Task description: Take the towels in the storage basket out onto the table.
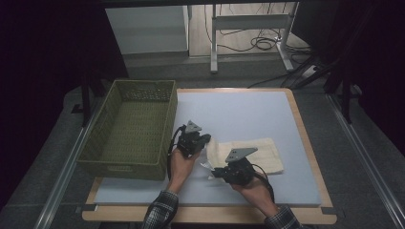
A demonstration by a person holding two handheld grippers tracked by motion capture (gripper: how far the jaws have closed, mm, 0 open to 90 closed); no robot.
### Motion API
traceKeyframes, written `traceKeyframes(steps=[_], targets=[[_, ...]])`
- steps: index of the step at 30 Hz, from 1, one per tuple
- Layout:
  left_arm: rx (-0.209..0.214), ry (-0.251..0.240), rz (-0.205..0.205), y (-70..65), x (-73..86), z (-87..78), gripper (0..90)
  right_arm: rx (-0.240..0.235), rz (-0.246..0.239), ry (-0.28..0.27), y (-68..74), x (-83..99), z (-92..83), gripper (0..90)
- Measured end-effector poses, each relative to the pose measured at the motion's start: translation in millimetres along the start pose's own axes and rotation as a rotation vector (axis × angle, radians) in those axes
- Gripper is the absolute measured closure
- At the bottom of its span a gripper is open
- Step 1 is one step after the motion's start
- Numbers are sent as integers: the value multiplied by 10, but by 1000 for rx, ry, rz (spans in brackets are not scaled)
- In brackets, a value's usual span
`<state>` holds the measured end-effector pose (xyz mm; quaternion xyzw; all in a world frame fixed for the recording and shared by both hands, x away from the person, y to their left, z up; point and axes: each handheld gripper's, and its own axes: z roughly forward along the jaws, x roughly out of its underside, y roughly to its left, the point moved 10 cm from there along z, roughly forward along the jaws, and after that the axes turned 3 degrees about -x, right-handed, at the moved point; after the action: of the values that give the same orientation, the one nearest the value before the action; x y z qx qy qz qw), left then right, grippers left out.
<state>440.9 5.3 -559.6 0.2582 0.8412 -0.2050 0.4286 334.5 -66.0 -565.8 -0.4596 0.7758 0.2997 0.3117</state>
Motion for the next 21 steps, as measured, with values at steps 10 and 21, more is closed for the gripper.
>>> traceKeyframes(steps=[10,21], targets=[[64,3,65,-281,-233,260,871,66,46,-49,-243,159,-391,848],[94,39,145,-528,-342,523,871,121,98,-72,-462,378,-683,848]])
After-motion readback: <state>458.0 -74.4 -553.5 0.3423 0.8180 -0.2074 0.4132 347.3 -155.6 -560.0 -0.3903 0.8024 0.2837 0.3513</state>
